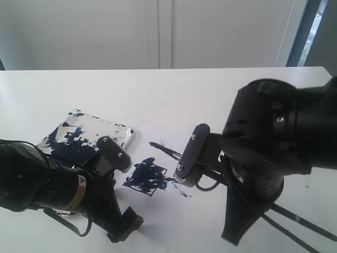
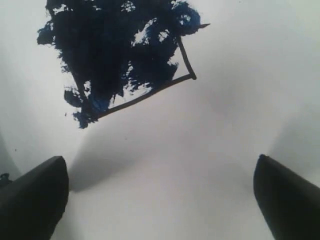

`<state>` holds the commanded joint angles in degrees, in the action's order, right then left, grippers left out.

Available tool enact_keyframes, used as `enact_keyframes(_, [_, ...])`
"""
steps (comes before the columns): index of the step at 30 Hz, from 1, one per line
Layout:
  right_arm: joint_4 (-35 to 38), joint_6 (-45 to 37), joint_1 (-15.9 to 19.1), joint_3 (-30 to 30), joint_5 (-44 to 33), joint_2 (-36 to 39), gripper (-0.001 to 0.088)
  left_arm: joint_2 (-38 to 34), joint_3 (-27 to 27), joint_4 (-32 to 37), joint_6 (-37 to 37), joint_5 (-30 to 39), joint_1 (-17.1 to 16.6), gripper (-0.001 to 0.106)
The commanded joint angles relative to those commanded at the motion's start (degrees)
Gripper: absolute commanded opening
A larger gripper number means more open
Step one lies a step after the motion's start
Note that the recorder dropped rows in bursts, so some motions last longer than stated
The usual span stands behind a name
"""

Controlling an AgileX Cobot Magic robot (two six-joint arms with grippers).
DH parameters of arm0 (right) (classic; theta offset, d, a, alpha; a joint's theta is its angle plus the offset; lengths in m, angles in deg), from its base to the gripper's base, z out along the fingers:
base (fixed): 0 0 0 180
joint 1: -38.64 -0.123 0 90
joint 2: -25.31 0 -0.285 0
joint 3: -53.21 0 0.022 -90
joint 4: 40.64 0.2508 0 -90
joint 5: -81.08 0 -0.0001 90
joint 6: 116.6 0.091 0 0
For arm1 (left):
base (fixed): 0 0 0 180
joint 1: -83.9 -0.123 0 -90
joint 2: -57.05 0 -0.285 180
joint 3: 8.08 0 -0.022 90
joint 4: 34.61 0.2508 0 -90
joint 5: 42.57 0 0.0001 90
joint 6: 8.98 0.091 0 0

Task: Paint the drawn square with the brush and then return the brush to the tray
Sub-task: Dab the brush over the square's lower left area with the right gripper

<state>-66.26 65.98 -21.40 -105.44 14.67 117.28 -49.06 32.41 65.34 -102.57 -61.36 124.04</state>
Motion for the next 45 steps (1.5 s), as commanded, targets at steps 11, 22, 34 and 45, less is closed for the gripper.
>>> enact_keyframes(11, [-8.79, -4.68, -2.87, -6.33, -3.56, 14.87, 0.0, 0.0, 0.0, 0.0, 0.21, -1.32, 0.0, 0.101])
enact_keyframes(22, [-9.13, -9.52, -2.87, -6.33, -3.56, 20.28, 0.0, 0.0, 0.0, 0.0, 0.21, -1.22, 0.0, 0.101])
enact_keyframes(34, [-17.82, -8.99, -2.77, -6.33, -3.56, 21.72, 0.0, 0.0, 0.0, 0.0, 0.63, -2.49, 0.0, 0.101])
enact_keyframes(45, [-21.93, -6.43, -2.91, -6.33, -3.56, 24.68, 0.0, 0.0, 0.0, 0.0, 0.63, -2.6, 0.0, 0.101])
